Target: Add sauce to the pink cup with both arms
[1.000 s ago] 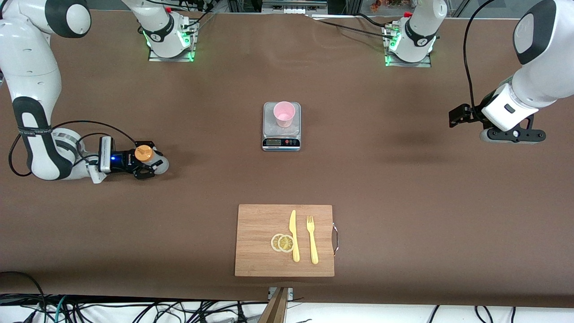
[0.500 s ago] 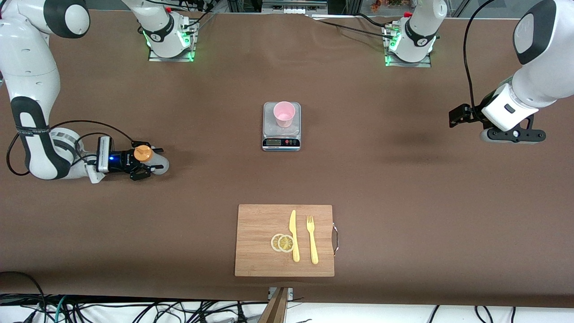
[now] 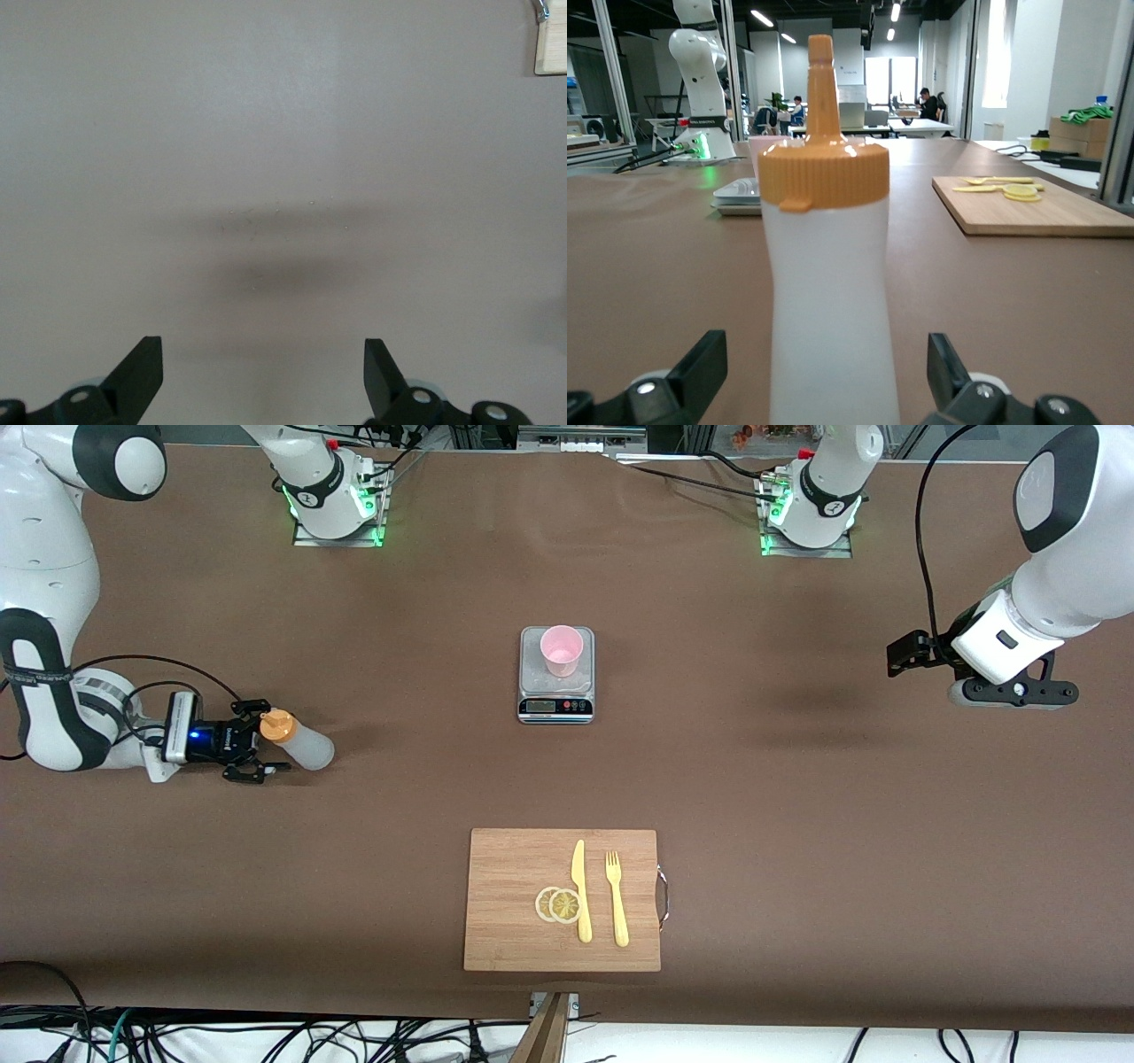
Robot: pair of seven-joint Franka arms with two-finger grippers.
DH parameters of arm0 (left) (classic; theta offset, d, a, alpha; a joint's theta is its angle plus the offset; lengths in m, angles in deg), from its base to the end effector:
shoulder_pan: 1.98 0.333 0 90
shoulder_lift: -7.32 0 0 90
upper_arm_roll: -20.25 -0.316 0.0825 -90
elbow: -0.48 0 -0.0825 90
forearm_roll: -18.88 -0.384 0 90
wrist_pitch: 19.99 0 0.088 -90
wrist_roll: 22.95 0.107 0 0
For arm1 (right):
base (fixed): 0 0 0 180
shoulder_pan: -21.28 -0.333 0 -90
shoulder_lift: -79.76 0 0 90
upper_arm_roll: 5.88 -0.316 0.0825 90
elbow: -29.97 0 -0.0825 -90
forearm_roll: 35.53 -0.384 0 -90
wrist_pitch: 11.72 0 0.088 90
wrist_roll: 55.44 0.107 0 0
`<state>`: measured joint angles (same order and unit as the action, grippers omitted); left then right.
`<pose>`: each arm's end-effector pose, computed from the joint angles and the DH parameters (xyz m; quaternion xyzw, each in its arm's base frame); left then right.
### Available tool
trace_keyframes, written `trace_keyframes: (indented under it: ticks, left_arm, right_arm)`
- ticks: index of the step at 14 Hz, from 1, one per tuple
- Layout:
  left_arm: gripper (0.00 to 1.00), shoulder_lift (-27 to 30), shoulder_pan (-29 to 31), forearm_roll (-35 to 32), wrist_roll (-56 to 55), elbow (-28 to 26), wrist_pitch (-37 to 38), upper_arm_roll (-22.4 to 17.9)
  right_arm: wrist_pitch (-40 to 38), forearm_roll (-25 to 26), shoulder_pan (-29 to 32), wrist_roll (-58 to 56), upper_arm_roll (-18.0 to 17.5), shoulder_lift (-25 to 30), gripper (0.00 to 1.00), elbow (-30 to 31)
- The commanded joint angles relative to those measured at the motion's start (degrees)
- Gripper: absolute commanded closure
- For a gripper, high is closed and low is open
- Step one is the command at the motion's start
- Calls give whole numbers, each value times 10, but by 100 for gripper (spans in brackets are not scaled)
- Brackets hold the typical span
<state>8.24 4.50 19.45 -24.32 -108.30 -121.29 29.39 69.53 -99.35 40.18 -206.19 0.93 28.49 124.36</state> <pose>0.5428 -0.0265 0.4946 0.9983 -0.0099 -0.0574 0.0015 0.5671 -0.1494 0.1009 -0.5337 -0.5629 -0.4275 0.4643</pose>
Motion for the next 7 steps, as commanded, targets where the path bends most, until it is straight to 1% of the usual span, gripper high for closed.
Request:
trace_keyframes:
  ticks: [1,5,7]
  left_arm:
    - [0,-1,5,-16,-4,6,8,4]
    - [0,0,5,-16,-4,6,8,4]
    - [0,0,5,-16,-4,6,8,3]
  right_arm:
    - [-10,4,5,22,33,6,0,-25]
    - [-13,29,5,113,77,13,0,-94]
    - [-13,52,4,177,78,21,0,-129]
